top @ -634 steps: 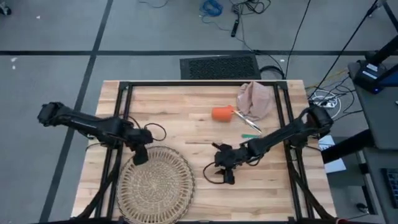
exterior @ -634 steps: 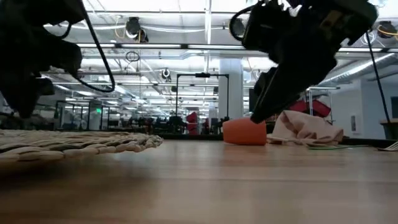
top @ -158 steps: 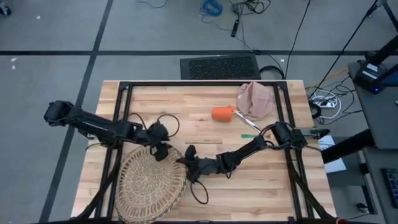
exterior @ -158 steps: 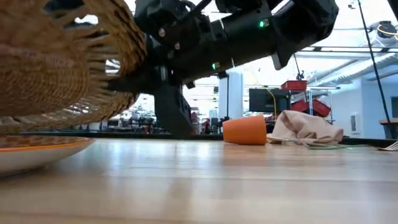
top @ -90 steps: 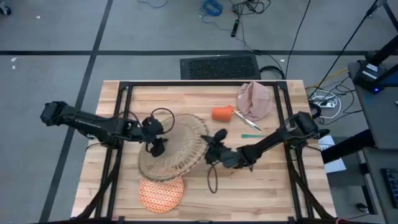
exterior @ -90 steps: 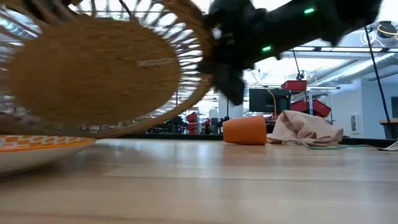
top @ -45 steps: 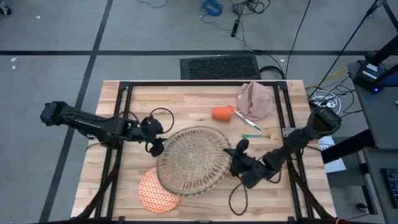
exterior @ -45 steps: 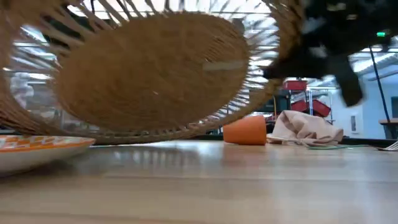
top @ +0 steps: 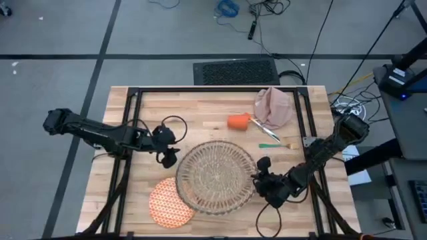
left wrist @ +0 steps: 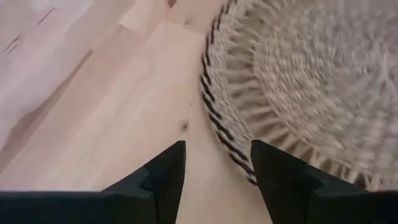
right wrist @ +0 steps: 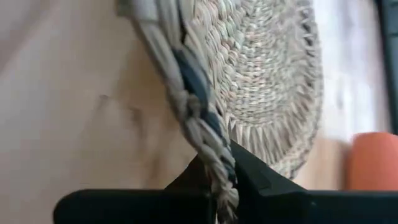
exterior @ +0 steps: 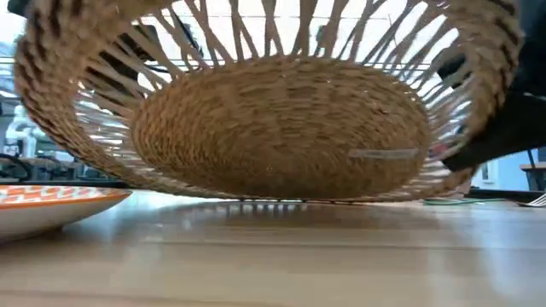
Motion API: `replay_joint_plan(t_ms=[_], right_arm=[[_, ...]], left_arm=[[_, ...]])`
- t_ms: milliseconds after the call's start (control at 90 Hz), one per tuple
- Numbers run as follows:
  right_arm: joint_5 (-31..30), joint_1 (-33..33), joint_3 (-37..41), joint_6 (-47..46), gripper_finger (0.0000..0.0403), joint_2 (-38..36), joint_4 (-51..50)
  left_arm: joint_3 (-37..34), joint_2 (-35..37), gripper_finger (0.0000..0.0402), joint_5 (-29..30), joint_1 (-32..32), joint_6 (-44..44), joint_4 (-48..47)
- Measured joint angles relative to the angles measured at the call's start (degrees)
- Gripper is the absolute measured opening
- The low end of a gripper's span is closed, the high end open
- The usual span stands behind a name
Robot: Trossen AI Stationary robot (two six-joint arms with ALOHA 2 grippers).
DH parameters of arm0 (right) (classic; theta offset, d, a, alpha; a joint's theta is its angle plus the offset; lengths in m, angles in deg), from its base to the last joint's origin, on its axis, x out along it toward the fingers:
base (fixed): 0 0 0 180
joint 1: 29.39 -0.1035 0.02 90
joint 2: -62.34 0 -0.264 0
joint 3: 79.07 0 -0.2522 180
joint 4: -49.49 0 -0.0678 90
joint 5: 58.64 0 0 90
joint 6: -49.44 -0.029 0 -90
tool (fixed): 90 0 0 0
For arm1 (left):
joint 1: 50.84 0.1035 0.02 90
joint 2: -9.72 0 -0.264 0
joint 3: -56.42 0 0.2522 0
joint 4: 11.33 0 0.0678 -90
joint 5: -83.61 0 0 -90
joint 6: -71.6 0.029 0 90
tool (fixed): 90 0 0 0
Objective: Set table place
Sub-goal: Prepare the brown mat
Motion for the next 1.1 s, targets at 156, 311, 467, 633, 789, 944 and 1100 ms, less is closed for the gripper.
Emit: replay_joint_plan(t_ms=[156,311,467,633,789,944,1100], right_arm=[[7.6,0.0,0.0,-3.2,0.0005,0.0,-1.4],[13.2,0.0,0.0,-5.1,0.0034,0.0,-1.2],[17.4,0.0,0.0,-5.8,0.0070,0.0,-1.2],[22.2,0.0,0.0,-8.1,0.0114,0.0,-1.6],[24.4,0.0,0.0,-10.5,0.0158,0.0,-1.7],[24.6,0.0,0.0,-12.9,0.0201,0.0,-1.8],[25.9,0.0,-0.1,-14.7,0.0233,0.1,-1.5]], left_arm=[[0.0,0.0,0.0169,-0.6,0.0,0.0,0.6],[0.0,0.0,0.0169,-0.6,0.0,0.0,0.5],[0.0,0.0,0.0169,-0.6,0.0,0.0,0.5],[0.0,0.0,0.0169,-0.7,0.0,-0.1,0.5],[0.0,0.0,0.0169,-0.7,0.0,-0.1,0.5],[0.0,0.0,0.0169,-0.7,0.0,-0.1,0.5],[0.0,0.0,0.0169,-0.7,0.0,-0.1,0.5]])
